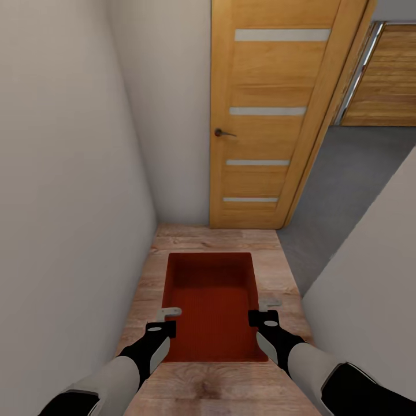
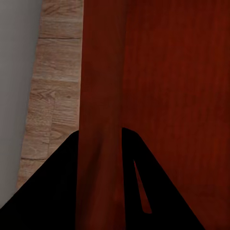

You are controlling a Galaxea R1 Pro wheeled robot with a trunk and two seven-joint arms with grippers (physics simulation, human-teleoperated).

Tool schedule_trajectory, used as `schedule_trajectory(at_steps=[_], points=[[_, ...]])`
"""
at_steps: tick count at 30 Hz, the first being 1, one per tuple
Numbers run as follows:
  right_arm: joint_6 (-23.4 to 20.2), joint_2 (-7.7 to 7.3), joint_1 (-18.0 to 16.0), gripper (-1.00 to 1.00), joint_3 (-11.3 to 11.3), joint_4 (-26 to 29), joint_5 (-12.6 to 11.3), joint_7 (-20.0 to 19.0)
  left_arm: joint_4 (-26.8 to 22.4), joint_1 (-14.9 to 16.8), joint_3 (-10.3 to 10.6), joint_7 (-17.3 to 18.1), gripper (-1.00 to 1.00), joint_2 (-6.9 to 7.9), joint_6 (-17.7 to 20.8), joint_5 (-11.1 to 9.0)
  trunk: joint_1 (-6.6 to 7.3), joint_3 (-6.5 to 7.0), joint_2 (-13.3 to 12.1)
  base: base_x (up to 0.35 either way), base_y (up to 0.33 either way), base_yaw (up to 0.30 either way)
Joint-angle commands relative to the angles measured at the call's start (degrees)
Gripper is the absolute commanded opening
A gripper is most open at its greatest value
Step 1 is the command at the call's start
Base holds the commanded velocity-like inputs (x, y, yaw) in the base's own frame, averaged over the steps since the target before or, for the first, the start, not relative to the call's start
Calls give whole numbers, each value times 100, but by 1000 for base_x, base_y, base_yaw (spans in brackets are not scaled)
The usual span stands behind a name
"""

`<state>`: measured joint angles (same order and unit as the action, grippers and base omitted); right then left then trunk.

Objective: Move the two storage containers from the living room to the garage. In the garage, place one container on the floor and stack the other container on top of it (either order is fine).

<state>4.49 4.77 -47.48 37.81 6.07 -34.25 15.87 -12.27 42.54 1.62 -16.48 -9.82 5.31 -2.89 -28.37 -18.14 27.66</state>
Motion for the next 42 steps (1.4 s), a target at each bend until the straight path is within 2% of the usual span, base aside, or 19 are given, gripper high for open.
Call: schedule_trajectory(at_steps=[1, 35, 42], points=[[42, -3, -7, -100, -72, -141, -117, 55, -30, 0, 46, -74, -100, 50, 40, 114, -6, -8, 8, 325, 0, 0], [43, -3, -7, -100, -72, -141, -117, 56, -35, 0, 50, -74, -100, 50, 32, 120, -6, -8, 8, 325, 0, -1], [43, -3, -7, -100, -72, -141, -117, 63, -45, 0, 56, -74, -100, 50, 32, 122, -6, -8, 8, 315, 0, -128]])
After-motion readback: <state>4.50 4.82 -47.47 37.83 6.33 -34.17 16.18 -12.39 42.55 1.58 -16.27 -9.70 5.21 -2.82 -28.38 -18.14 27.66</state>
